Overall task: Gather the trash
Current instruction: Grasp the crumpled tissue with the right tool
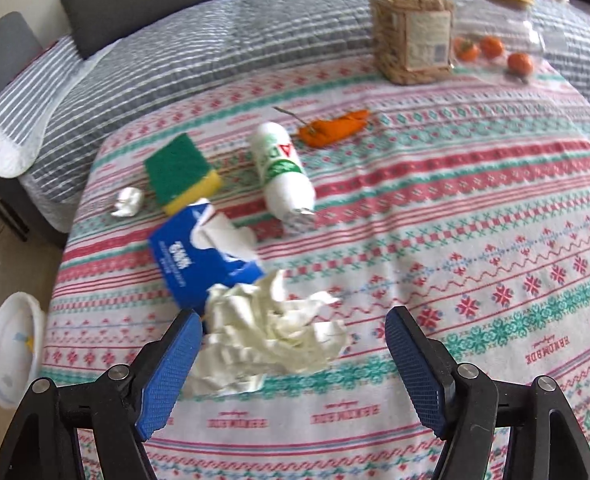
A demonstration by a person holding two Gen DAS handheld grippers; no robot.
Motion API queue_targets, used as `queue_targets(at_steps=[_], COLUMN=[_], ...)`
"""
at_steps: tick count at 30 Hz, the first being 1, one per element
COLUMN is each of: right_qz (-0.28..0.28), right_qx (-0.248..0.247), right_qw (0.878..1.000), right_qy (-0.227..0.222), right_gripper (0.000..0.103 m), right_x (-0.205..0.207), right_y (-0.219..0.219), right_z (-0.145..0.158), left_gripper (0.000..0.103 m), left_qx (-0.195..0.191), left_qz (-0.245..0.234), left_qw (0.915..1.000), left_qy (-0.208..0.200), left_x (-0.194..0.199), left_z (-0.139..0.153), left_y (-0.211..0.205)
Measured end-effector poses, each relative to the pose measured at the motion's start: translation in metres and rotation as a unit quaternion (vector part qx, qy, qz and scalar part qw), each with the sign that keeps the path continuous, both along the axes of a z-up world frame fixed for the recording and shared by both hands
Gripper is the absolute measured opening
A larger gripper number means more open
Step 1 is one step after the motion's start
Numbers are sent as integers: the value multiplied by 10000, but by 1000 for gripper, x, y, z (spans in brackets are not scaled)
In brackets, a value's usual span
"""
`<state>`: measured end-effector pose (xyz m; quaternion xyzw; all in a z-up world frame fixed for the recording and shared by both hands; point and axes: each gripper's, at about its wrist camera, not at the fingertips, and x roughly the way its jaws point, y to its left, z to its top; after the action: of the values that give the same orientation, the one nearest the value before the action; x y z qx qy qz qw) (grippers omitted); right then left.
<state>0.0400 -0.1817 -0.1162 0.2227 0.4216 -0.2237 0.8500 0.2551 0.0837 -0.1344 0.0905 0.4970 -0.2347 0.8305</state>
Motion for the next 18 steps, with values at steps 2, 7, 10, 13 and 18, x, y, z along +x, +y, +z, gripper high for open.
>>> queue_targets(at_steps=[2,7,10,13,18], right_qz=[-29,-31,23,125,386], right_qx=[106,605,798,993,1144], right_qw=[9999,9981,9964,9943,9925], right_qy=[37,65,297,373,206], right_gripper=[79,79,79,62,25], right_x=[2,15,26,32,33], right_y=[-6,-13,-11,-9,-12], right_z=[-6,-24,-39,-49,-37], left_gripper=[92,92,92,92,92], left_qx=[31,118,137,122,100], left_qz=[-61,-189,-275,-341,-485], left_qw=[10000,9997,9995,9992,9982], left_qy=[13,66,112,162,328], left_x=[1,1,-1,-4,-10], left_z=[-3,-11,-16,-19,-29], left_y=[-13,-39,-54,-68,-96])
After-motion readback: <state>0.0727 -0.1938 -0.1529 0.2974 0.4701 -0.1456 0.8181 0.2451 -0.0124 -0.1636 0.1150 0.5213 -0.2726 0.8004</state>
